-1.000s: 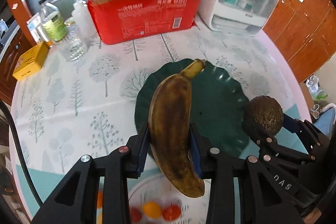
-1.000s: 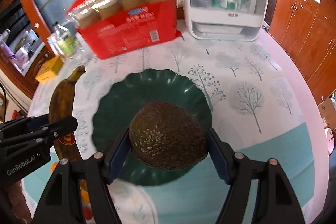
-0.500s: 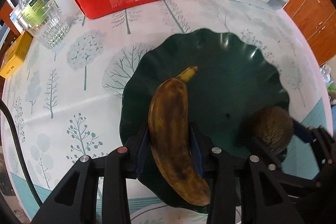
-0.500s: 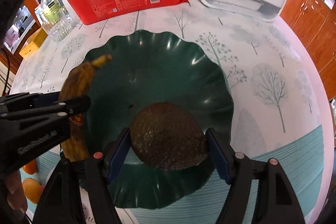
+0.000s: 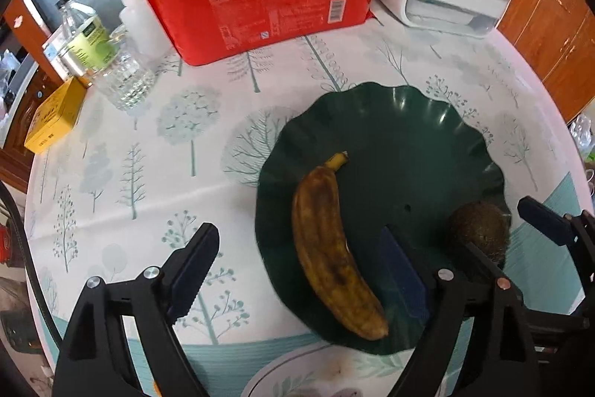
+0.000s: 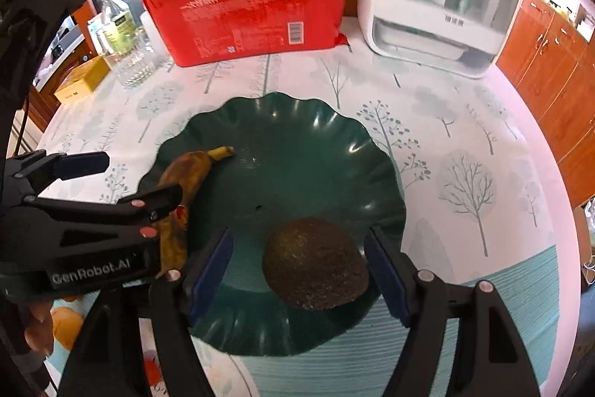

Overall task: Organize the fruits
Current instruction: 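Carry the banana and avocado onto the green plate and release both, then withdraw both tools back toward the white fruit plate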

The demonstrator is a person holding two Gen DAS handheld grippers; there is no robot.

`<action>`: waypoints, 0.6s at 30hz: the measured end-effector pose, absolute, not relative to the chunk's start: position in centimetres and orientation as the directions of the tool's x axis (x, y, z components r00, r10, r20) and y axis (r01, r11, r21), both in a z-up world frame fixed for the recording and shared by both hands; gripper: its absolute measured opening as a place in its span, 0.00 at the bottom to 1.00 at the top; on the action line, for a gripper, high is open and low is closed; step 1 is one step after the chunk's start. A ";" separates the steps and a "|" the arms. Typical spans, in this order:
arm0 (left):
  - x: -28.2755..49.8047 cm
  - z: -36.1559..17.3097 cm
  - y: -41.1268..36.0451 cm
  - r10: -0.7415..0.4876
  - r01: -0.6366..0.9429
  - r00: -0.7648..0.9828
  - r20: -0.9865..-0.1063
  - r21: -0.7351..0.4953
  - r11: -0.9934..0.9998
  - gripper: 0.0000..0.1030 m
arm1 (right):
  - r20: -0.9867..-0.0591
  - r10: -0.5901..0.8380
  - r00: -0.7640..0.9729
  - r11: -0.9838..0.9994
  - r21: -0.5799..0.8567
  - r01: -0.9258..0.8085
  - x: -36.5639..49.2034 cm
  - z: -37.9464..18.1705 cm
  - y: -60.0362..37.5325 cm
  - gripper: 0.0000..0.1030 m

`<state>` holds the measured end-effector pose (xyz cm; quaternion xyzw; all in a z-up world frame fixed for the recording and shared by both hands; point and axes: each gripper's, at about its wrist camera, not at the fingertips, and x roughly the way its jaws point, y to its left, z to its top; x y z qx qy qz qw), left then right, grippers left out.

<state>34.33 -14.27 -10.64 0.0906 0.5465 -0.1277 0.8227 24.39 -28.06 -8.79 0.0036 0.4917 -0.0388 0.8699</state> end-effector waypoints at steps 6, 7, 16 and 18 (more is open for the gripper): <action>32.4 -8.1 -12.6 -0.143 0.277 0.407 -0.902 -0.027 0.960 0.84 | -0.848 -0.029 0.529 0.998 0.005 0.061 22.7 -7.5 -27.3 0.71; 32.2 -7.8 -12.4 -0.149 0.273 0.414 -0.898 -0.033 0.961 0.84 | -0.846 -0.022 0.533 0.998 0.012 0.060 22.3 -7.3 -27.1 0.71; 27.8 -4.4 -9.9 -0.159 0.233 0.504 -0.849 -0.044 0.971 0.84 | -0.816 0.003 0.578 0.996 0.055 0.071 19.1 -4.5 -26.1 0.71; 26.8 -3.8 -9.4 -0.165 0.227 0.517 -0.840 -0.051 0.973 0.84 | -0.808 0.005 0.589 0.996 0.055 0.067 18.2 -3.9 -25.8 0.71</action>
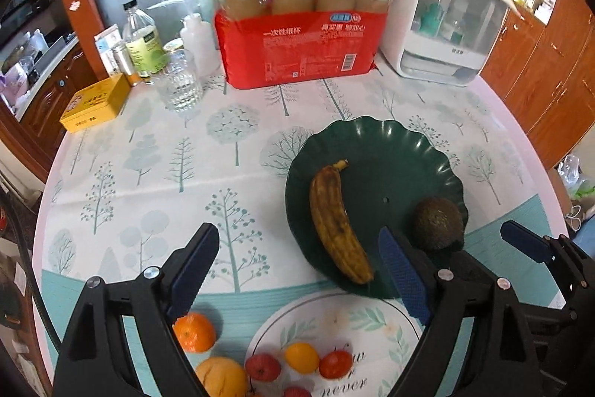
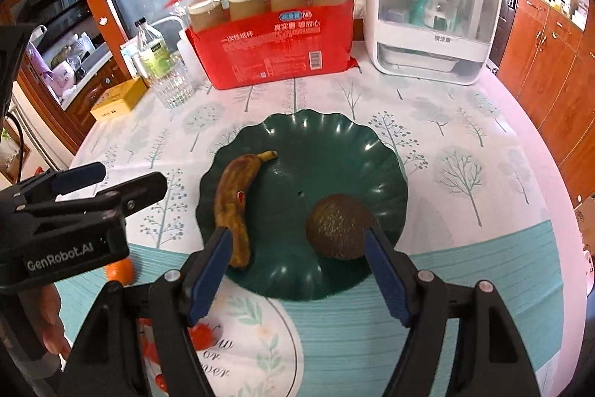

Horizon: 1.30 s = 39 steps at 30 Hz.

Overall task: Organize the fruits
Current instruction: 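Withdraw both tools back toward the white fruit plate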

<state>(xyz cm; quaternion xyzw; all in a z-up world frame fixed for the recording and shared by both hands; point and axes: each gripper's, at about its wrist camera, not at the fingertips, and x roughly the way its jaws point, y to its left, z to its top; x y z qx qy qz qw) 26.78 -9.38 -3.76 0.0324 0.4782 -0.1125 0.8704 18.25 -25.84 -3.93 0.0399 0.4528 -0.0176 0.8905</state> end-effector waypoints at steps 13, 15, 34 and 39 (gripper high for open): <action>19.8 -0.1 -5.2 -0.180 0.183 0.600 -0.779 -0.085 0.979 0.84 | -0.731 0.058 0.680 0.995 0.102 0.025 12.4 0.6 -24.2 0.71; 18.7 0.2 -4.4 -0.183 0.179 0.602 -0.777 -0.092 0.980 0.84 | -0.715 0.073 0.695 0.994 0.111 0.009 11.4 1.3 -23.8 0.71; 9.4 -2.0 1.1 -0.084 0.117 0.564 -0.821 -0.021 0.993 0.85 | -0.756 0.154 0.636 0.981 0.040 -0.189 4.8 -0.5 -17.6 0.71; 7.9 -4.0 1.8 -0.069 0.118 0.536 -0.841 -0.007 0.993 0.85 | -0.796 0.124 0.592 0.977 -0.008 -0.215 4.3 -2.7 -16.5 0.71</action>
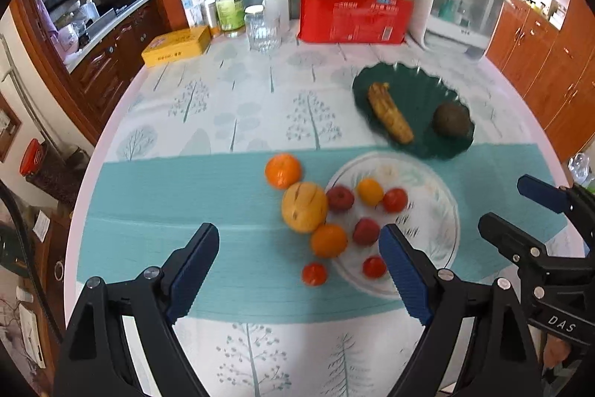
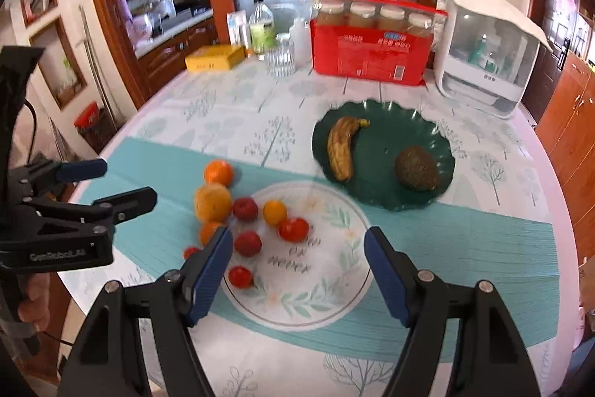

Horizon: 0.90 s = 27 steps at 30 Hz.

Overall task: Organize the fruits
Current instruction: 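Withdraw both tools back toward the white fruit plate, then grasp a red cherry tomato with the left tool while the right tool grasps another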

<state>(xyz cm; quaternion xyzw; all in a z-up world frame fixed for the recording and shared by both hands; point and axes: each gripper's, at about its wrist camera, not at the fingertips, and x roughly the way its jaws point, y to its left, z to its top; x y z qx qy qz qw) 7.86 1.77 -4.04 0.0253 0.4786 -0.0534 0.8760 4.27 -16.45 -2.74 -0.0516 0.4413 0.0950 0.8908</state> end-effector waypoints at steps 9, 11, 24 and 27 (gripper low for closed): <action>7.2 -9.4 3.6 -0.098 0.081 0.423 -0.901 -0.070 0.994 0.85 | -0.843 0.141 0.519 0.962 -0.007 -0.274 4.1 -6.8 -15.1 0.71; 7.3 -10.6 4.1 -0.117 0.073 0.393 -0.912 -0.095 0.993 0.85 | -0.849 0.140 0.509 0.959 -0.011 -0.283 4.1 -7.6 -14.9 0.70; 8.6 -16.2 4.3 -0.215 0.066 0.272 -0.938 -0.205 0.977 0.84 | -0.896 0.205 0.394 0.930 0.053 -0.363 4.7 -12.8 -13.7 0.57; 9.3 -16.9 4.0 -0.229 0.077 0.263 -0.937 -0.216 0.973 0.71 | -0.899 0.208 0.385 0.924 0.052 -0.378 5.2 -13.7 -13.2 0.57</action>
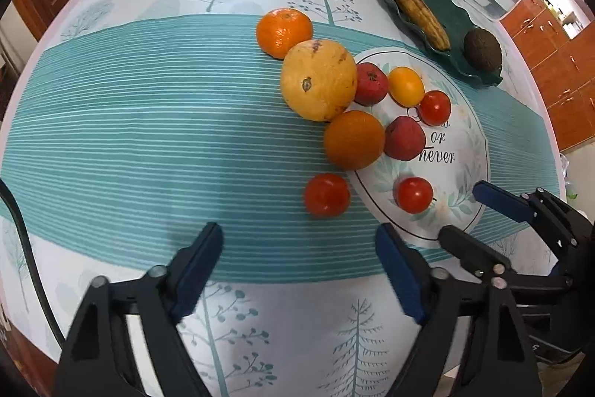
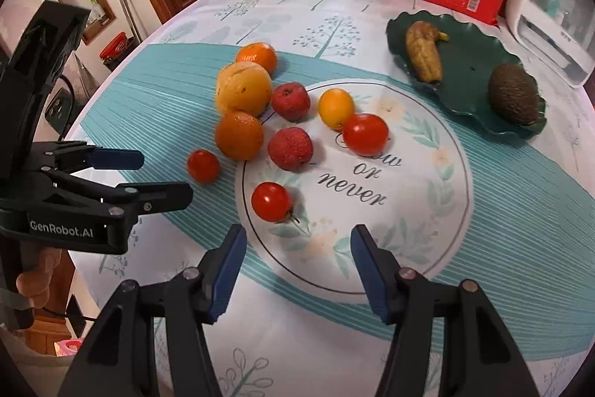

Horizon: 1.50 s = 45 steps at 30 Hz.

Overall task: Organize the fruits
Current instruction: 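Grasp a red cherry tomato with the left tool while the right tool grasps another, then carry both cherry tomatoes onto the green plate and release them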

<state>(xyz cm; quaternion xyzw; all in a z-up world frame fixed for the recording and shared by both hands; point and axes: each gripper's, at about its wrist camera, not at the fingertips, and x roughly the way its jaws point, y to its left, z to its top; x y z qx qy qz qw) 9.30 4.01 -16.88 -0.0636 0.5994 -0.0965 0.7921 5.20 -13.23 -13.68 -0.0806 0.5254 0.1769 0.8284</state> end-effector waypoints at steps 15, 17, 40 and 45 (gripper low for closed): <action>11.4 -18.0 3.2 -0.319 0.113 0.235 -0.918 -0.300 0.947 0.39 | -0.908 0.227 0.353 0.892 0.048 -0.449 7.5 -16.0 -11.4 0.41; 11.4 -18.0 3.1 -0.319 0.118 0.237 -0.918 -0.299 0.947 0.37 | -0.906 0.230 0.355 0.889 0.047 -0.455 7.6 -16.0 -11.3 0.39; 9.5 -17.6 2.2 -0.355 0.124 0.218 -0.909 -0.335 0.934 0.24 | -0.896 0.263 0.359 0.898 0.091 -0.430 6.6 -15.1 -13.4 0.25; 8.8 -16.1 1.0 -0.353 0.163 0.238 -0.905 -0.321 0.933 0.24 | -0.894 0.256 0.367 0.906 0.090 -0.413 5.9 -14.6 -14.0 0.25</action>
